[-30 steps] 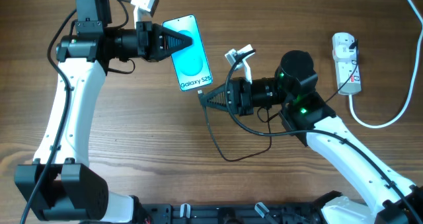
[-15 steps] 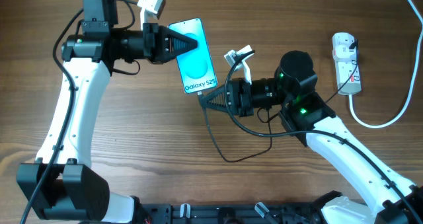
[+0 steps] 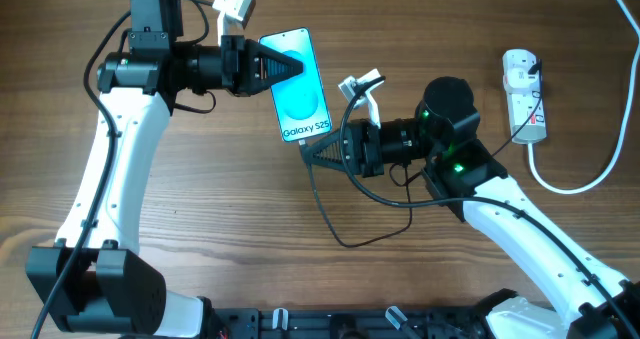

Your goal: Plug charger to phone and switch on socket

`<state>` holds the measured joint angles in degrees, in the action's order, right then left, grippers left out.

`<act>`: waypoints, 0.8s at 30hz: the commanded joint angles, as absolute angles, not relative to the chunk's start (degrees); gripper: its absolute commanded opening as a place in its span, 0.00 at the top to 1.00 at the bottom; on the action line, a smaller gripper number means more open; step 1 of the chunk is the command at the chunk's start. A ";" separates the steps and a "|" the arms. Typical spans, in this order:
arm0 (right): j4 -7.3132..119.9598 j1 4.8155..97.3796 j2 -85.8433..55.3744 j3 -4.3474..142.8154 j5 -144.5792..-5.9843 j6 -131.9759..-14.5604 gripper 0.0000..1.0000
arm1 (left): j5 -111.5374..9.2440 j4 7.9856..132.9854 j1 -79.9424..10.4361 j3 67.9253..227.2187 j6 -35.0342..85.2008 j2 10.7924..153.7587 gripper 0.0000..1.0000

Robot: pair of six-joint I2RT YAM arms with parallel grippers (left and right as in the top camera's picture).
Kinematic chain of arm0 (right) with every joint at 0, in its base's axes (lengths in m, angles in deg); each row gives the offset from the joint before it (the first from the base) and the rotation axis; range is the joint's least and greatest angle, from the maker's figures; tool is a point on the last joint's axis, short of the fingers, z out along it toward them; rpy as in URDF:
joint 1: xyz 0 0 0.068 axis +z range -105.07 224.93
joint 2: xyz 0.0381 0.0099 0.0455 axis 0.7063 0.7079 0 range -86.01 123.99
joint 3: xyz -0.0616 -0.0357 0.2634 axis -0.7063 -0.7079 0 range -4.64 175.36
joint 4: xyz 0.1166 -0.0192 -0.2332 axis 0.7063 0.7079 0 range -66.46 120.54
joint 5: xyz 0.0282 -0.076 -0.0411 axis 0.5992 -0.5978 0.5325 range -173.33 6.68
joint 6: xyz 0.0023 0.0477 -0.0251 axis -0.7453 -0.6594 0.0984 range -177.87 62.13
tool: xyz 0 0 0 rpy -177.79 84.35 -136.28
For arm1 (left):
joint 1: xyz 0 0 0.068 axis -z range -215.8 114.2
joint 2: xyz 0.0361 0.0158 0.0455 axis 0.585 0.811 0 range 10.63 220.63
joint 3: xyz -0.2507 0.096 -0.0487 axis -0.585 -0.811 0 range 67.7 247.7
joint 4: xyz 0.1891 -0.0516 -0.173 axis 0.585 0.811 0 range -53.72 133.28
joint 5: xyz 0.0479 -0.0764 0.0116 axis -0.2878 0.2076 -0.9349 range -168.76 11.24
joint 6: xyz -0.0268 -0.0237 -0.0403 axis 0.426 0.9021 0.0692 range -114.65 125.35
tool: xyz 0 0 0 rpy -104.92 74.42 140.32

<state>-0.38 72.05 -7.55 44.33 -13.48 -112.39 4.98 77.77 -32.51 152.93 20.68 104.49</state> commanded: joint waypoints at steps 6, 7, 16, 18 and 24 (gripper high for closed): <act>-0.95 71.83 -7.46 44.37 -17.59 -113.40 0.96 | 6.69 77.80 -33.45 153.17 20.81 103.62 0.96; -0.95 71.83 -7.46 44.37 -17.59 -113.40 0.96 | 6.69 77.80 -33.47 153.17 20.81 103.62 0.96; -0.93 71.85 -7.46 44.37 -17.57 -113.44 0.95 | 6.71 77.53 -33.87 153.17 21.29 103.62 0.96; -0.89 71.85 -7.46 44.37 -17.74 -113.53 0.96 | 6.71 77.43 -34.31 153.17 22.58 103.62 0.96; -0.91 71.85 -7.46 44.37 -17.81 -113.57 0.96 | 6.73 77.38 -34.70 153.17 23.83 103.62 0.96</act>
<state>-0.52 72.05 -7.55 44.33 -16.10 -113.18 4.85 77.56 -34.48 152.93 22.43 104.49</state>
